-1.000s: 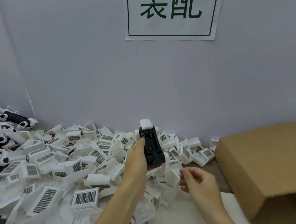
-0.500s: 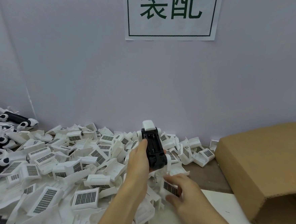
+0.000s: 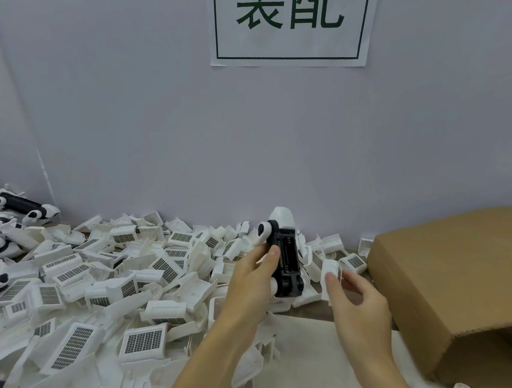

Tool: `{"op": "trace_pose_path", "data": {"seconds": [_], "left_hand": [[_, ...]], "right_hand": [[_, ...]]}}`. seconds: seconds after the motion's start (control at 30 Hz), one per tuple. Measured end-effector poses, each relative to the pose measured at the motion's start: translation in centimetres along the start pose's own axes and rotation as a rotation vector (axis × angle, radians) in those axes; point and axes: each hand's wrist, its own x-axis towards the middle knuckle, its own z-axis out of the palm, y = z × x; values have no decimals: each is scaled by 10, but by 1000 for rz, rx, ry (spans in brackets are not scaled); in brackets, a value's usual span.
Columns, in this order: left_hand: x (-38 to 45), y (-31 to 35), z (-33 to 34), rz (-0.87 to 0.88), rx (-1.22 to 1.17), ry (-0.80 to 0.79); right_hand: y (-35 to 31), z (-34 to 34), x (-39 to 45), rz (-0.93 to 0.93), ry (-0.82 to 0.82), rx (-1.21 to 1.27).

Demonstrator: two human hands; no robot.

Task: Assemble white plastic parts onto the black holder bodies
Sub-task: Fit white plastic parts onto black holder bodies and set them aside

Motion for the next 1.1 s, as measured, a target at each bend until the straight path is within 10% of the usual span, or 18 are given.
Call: {"op": "trace_pose_path", "data": {"seconds": [1.1], "left_hand": [[-13,-1,12,125,105,-259]], "right_hand": [[-21,10,-18,-178,-55,91]]}}
